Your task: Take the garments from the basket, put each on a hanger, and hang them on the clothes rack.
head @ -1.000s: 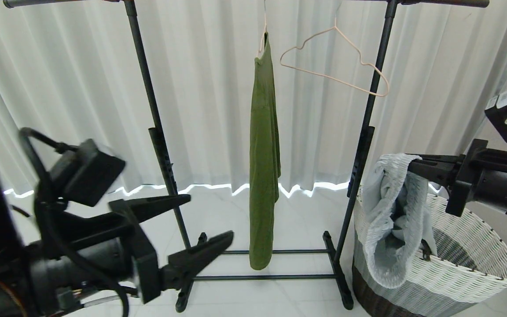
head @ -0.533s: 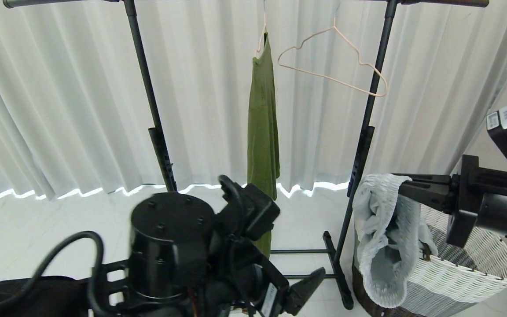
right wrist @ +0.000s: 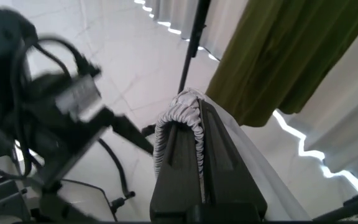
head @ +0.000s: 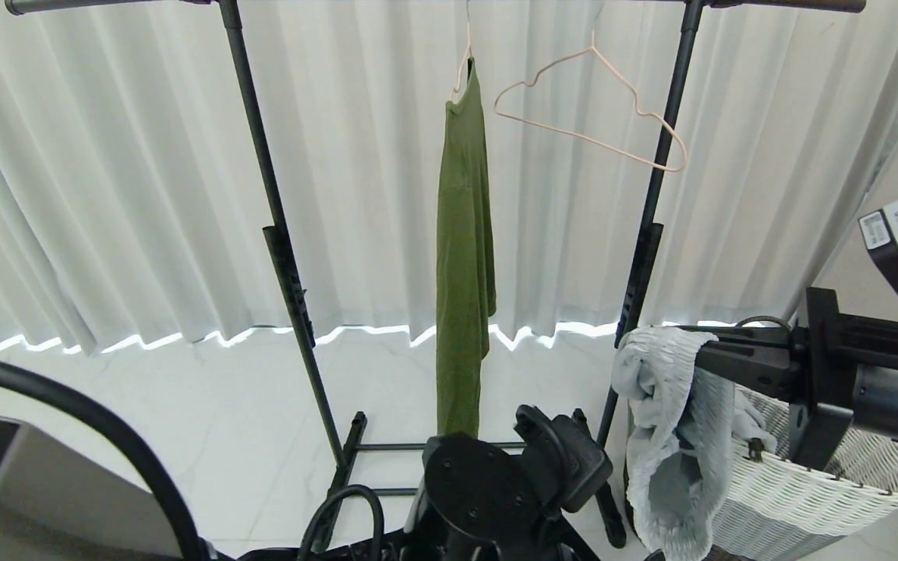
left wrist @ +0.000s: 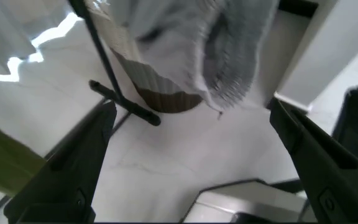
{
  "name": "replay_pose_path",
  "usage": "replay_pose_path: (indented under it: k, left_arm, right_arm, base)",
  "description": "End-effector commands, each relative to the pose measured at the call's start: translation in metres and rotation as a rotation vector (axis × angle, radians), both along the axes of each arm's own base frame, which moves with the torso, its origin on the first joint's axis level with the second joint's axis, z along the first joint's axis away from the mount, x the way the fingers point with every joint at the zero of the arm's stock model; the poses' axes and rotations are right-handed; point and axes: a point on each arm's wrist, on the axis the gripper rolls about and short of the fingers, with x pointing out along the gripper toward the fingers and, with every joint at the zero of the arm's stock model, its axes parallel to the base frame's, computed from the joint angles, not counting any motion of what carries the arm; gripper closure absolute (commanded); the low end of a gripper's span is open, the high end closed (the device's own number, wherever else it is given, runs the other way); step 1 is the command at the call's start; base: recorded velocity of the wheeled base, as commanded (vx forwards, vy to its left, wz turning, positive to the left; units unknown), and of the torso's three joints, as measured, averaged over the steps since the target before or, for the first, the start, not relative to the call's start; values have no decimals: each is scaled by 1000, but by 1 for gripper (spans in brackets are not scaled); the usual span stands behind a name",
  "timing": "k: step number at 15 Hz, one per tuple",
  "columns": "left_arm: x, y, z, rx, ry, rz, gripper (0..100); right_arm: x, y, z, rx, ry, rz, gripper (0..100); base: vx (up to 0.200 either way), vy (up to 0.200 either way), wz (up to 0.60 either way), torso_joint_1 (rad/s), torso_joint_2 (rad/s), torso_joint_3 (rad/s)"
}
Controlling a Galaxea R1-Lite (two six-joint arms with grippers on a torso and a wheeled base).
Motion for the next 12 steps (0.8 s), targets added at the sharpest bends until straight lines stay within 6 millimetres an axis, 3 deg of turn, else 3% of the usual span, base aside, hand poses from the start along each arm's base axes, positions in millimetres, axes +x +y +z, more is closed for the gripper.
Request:
replay_pose_path:
  k: [1,6,12]
  left_arm:
    - [3,-9,-11,20,15,-3,0]
    - [37,-24,-26,-50,61,87,0]
    - [57,-30,-72,-28,72,123,0]
  right_arm:
    - [-2,3,0,-1,1,20,100]
    - [-14,10,3,11,-8,82,100]
    - [-17,8,6,25,-15,89,100]
  base:
    - [0,0,0,0,0,0]
    - [0,0,0,0,0,0]
    - [0,0,0,0,0,0]
